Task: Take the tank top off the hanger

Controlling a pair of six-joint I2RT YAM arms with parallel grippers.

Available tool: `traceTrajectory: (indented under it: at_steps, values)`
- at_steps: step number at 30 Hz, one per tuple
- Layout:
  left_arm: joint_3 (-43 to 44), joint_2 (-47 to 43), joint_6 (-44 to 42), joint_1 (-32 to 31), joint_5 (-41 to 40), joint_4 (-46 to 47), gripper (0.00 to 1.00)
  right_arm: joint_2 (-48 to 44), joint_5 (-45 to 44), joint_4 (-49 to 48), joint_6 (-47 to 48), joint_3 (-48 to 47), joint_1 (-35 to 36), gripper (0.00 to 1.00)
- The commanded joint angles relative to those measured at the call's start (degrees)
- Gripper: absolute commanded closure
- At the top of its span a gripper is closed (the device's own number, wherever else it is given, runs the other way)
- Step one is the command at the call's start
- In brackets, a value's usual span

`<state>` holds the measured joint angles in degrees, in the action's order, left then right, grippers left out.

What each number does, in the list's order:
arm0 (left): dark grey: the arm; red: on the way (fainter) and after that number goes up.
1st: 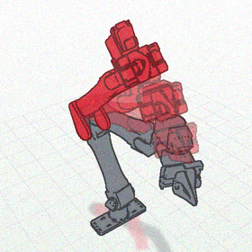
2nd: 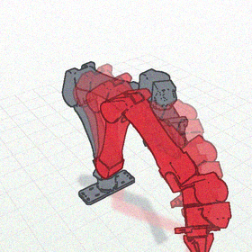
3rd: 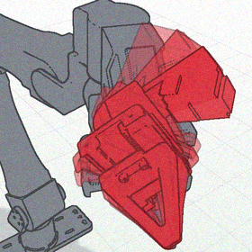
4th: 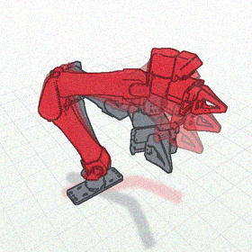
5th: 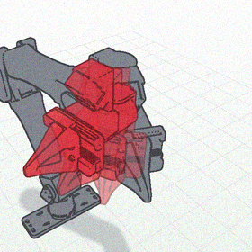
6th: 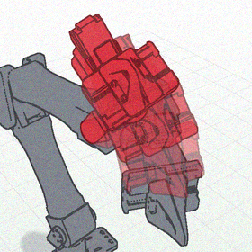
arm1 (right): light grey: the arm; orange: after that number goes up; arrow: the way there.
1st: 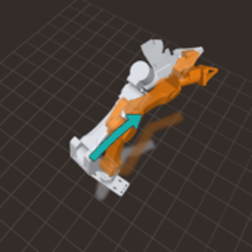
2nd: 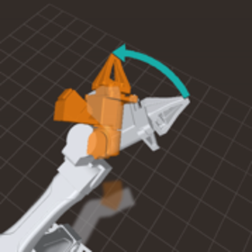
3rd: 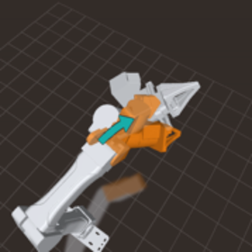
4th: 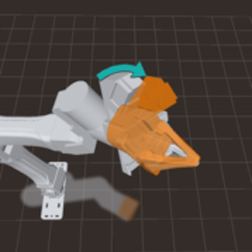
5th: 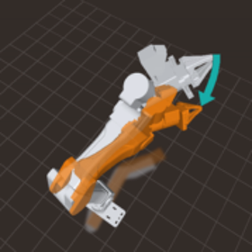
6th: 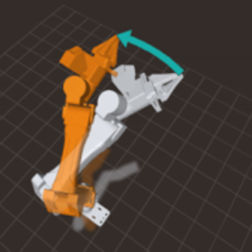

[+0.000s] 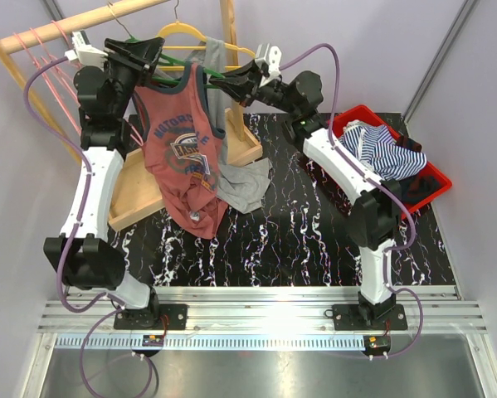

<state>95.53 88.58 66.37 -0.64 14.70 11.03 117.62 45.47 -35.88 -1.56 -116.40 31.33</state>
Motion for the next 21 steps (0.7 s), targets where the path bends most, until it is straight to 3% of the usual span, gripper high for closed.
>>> traceTrajectory:
  at_steps: [1, 10, 21]
  values:
    - [-0.6, -5.1, -0.7, -0.8, 3.7, 8.8, 0.57, -4.6, 5.6, -4.1, -0.8, 3.7, 0.2, 1.00]
    - [-3.5, -10.7, -3.8, -3.0, 5.1, 2.1, 0.57, -11.2, 10.3, -8.2, 3.6, 13.3, 1.4, 1.00]
    - [-10.8, -19.1, -3.4, -3.7, 1.9, -4.7, 0.57, -17.5, 10.5, 7.7, 25.7, 18.9, 7.4, 1.00]
